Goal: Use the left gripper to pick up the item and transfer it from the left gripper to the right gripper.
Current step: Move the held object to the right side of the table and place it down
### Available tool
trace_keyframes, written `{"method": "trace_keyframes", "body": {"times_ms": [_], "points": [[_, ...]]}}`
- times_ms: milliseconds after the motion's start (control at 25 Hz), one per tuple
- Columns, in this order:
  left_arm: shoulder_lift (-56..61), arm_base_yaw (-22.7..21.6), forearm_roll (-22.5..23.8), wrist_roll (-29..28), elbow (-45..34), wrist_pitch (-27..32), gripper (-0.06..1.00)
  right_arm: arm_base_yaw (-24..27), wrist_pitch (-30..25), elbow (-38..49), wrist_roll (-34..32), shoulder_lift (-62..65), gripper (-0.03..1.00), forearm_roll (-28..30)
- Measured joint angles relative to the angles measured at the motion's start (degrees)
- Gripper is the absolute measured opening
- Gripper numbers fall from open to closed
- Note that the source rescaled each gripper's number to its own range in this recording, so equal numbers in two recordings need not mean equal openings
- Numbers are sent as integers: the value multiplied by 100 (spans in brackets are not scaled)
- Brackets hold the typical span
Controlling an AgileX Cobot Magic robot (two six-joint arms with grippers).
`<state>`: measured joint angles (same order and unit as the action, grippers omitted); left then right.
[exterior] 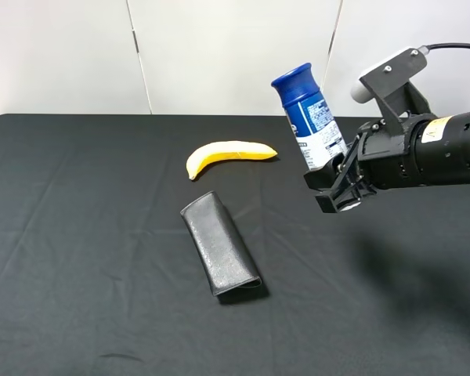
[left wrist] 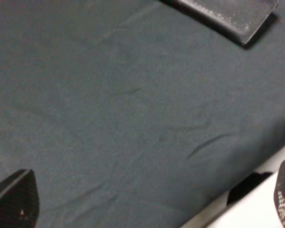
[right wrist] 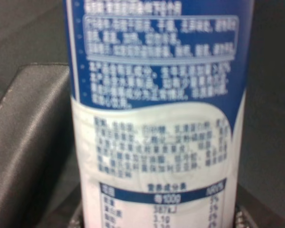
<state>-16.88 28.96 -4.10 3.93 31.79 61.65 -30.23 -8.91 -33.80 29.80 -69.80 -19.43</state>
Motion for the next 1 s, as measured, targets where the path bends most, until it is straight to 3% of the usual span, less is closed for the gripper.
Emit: {"method": "trace_keyframes", "body": {"times_ms": [280,760,1000], "points": [[1038,0,354,-275,-311,-99,100,0,0,0,-35,0,0,-5],[1094,-48,460,-302,-311,-110,100,0,-4,0,-57,0,0,-5],[1094,-1082,460,-302,-311,-116,100,0,-306,0,-363,0,0,-10]]}}
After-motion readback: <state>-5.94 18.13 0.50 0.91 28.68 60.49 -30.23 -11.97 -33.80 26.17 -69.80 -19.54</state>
